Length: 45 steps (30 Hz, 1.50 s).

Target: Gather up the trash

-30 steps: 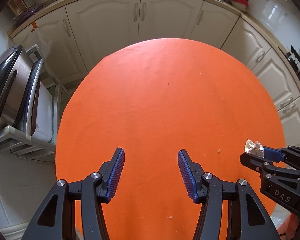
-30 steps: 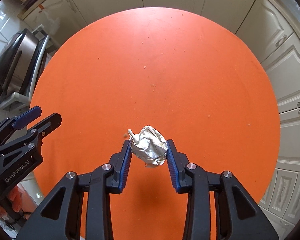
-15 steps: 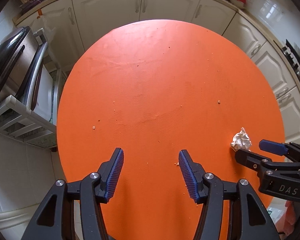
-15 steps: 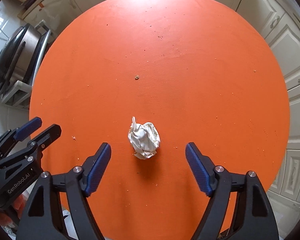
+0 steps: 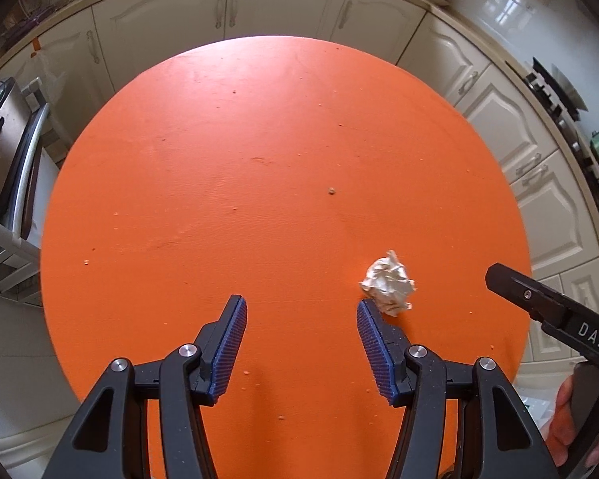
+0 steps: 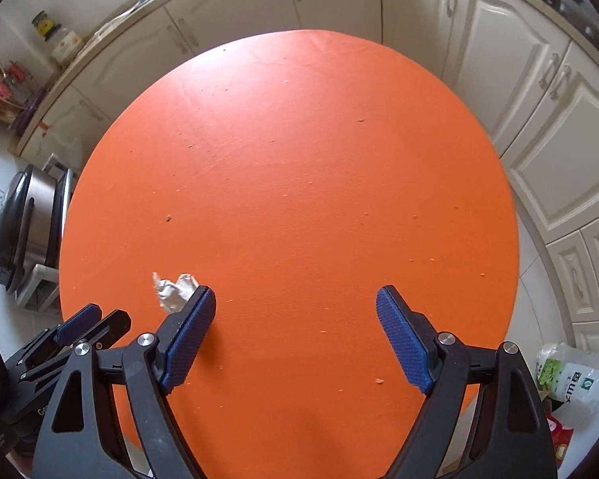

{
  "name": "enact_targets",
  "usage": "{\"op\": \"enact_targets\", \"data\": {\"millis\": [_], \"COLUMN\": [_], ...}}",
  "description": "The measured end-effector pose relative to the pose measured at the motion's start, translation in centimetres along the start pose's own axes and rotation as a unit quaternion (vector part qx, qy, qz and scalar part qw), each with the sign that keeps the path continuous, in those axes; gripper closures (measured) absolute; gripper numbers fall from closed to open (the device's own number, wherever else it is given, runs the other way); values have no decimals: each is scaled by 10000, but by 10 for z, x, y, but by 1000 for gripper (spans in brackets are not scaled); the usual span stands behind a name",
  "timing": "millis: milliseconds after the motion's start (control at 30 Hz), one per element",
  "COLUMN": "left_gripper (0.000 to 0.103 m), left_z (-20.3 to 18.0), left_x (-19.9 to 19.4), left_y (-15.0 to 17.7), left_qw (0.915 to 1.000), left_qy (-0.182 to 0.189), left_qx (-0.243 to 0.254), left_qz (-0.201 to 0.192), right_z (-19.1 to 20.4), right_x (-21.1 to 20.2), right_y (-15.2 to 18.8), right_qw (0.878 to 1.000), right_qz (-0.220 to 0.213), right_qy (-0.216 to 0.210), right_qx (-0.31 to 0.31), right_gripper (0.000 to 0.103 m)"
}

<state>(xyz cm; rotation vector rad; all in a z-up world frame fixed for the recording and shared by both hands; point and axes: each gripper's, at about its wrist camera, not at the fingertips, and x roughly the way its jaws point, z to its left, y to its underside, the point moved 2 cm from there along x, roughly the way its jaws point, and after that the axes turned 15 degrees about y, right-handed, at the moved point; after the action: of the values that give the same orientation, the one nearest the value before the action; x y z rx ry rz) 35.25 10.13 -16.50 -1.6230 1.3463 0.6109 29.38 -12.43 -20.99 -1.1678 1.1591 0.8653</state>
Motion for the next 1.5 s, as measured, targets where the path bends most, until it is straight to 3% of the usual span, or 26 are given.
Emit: {"op": "enact_targets", "data": {"millis": [300, 500, 567, 600, 800, 1000, 1100, 1333, 1500], "left_gripper": [50, 53, 57, 74, 79, 79, 79, 79, 79], "left_z": [-30, -23, -23, -23, -29, -54, -72, -127, -174], "left_x": [33, 49, 50, 50, 49, 50, 56, 72, 87], "left_y": [-13, -14, -12, -12, 0, 11, 16, 34, 49], "left_qw": [9994, 9997, 9999, 9999, 10000, 9996, 9988, 9932, 9853], "left_qy": [117, 50, -17, -7, -35, -70, -133, -15, 114], "left_qx": [157, -134, -128, -136, -43, 268, 458, 1124, 1643], "left_qz": [280, 175, 60, 74, 41, 71, 100, 300, 459], "right_z": [-55, -83, -88, -88, -88, -90, -103, -159, -201], "right_x": [-2, -5, -3, -3, 2, 0, -1, -17, -27], "right_y": [20, 22, 24, 25, 30, 33, 36, 50, 66], "right_qw": [9922, 9893, 9892, 9889, 9893, 9889, 9898, 9777, 9670], "right_qz": [-691, -877, -906, -918, -932, -987, -954, -1150, -1219], "right_qy": [814, 863, 841, 828, 652, 601, 270, 249, 467], "right_qx": [645, 783, 794, 818, 913, 934, 1023, 1742, 2187], "right_gripper": [19, 19, 19, 19, 19, 19, 19, 19, 19]}}
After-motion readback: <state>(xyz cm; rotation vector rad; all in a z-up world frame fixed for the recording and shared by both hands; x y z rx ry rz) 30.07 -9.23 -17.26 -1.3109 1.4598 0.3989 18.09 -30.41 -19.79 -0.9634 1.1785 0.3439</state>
